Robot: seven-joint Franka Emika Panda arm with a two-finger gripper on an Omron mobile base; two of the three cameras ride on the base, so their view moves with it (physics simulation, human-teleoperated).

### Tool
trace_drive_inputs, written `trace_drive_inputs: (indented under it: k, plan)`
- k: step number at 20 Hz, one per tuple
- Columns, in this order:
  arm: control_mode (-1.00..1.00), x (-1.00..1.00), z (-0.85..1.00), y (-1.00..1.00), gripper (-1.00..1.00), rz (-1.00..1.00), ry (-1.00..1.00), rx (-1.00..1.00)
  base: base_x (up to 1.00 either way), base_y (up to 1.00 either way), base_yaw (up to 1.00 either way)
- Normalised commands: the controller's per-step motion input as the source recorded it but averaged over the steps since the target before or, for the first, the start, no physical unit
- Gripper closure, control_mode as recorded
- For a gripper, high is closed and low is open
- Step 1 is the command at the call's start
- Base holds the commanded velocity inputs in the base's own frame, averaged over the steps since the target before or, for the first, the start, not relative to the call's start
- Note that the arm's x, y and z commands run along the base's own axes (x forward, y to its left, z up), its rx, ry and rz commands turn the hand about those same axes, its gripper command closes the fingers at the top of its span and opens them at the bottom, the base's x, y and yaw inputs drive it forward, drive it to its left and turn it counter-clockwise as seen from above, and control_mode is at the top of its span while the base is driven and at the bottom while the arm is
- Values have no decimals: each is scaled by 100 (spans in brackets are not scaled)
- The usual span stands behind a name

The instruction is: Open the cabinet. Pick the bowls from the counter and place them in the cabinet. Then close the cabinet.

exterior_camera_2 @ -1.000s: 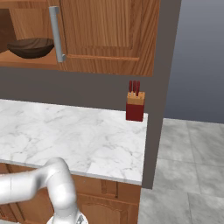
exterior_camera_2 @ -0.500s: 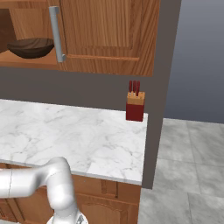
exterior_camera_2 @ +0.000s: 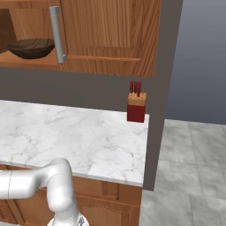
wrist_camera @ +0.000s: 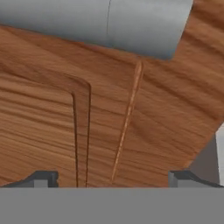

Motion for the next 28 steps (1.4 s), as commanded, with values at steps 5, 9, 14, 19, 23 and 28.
trace_drive_inputs:
  k: [5, 9, 14, 19, 23, 28]
  plan:
    - [-100, 47, -13, -23, -100, -3, -25, 18, 0, 0, 0]
    - [-100, 52, -15, -29, -100, -2, -10, 26, 0, 0, 0]
    - [-100, 52, -30, -42, -100, -3, -14, 30, 0, 0, 0]
    - [-100, 61, -28, -62, -100, -3, -16, 32, 0, 0, 0]
    - [-100, 74, -41, -60, -100, -2, -19, 34, 0, 0, 0]
    - [-100, 97, -98, -22, -100, 18, -37, 21, 0, 0, 0]
